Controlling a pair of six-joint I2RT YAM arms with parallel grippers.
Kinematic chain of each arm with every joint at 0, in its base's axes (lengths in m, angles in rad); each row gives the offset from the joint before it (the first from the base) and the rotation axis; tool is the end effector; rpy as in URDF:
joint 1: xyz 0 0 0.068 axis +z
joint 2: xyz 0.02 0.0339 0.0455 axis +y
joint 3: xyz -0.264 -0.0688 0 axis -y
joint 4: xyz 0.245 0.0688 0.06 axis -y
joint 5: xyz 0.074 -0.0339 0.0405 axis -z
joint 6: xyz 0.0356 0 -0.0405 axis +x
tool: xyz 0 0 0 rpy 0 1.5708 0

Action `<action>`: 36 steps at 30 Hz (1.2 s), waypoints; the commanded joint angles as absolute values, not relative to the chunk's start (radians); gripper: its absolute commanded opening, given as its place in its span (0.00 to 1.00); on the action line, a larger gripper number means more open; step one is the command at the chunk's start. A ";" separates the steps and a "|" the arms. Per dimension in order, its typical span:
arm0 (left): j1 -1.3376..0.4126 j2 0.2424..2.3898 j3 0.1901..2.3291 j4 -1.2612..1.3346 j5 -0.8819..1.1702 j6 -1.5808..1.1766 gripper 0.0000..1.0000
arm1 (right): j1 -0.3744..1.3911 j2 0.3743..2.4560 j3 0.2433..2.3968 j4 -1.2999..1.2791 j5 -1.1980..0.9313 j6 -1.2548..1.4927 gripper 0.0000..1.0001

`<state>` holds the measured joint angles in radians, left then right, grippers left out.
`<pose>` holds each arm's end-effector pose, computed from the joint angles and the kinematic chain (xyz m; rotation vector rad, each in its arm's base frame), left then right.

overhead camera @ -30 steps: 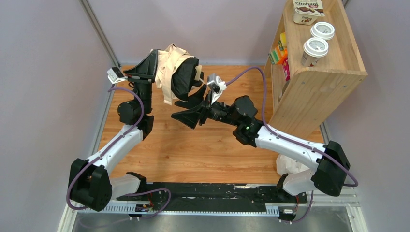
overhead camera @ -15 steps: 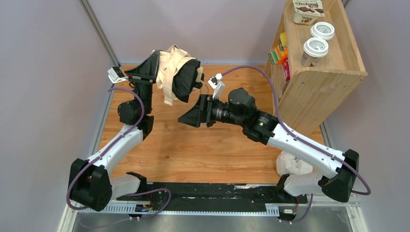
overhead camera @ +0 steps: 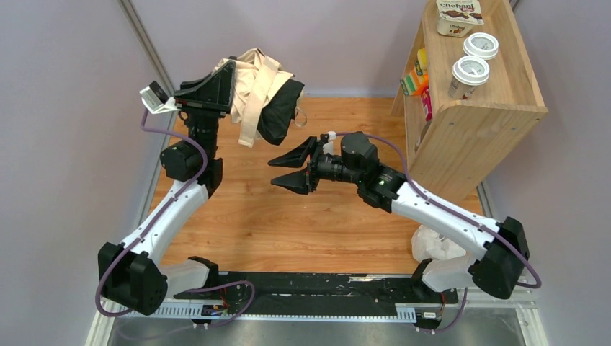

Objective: Put away the umbrella

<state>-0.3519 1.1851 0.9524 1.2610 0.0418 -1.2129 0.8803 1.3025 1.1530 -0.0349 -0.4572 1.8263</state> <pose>0.2149 -0.0805 0.4538 -0.2100 0.5656 -1.5339 0.1824 0.2454 0.3715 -0.6524 -2.2513 -1.9823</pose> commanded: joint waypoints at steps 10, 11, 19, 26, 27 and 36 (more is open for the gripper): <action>-0.299 1.242 1.172 1.470 0.158 -1.114 0.00 | 0.821 1.532 1.273 0.534 -0.512 2.548 0.56; -0.299 1.247 1.175 1.470 0.160 -1.120 0.00 | 0.810 1.539 1.291 0.519 -0.538 2.542 0.57; -0.279 1.236 1.198 1.470 0.277 -1.115 0.00 | 0.765 1.582 1.312 0.689 -0.629 2.620 0.57; -0.279 1.256 1.215 1.474 0.275 -1.135 0.00 | 0.767 1.605 1.290 0.759 -0.652 2.689 0.58; -0.279 1.261 1.216 1.471 0.265 -1.140 0.00 | 0.764 1.615 1.304 0.752 -0.663 2.672 0.56; -0.279 1.252 1.086 1.471 0.019 -1.322 0.00 | 0.764 1.743 1.373 0.881 -0.755 2.485 0.57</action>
<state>-0.2855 1.2827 1.1240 1.3003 0.1463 -1.2423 0.7635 1.7294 1.3327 0.7849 -0.7090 1.9934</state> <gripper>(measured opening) 0.385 0.552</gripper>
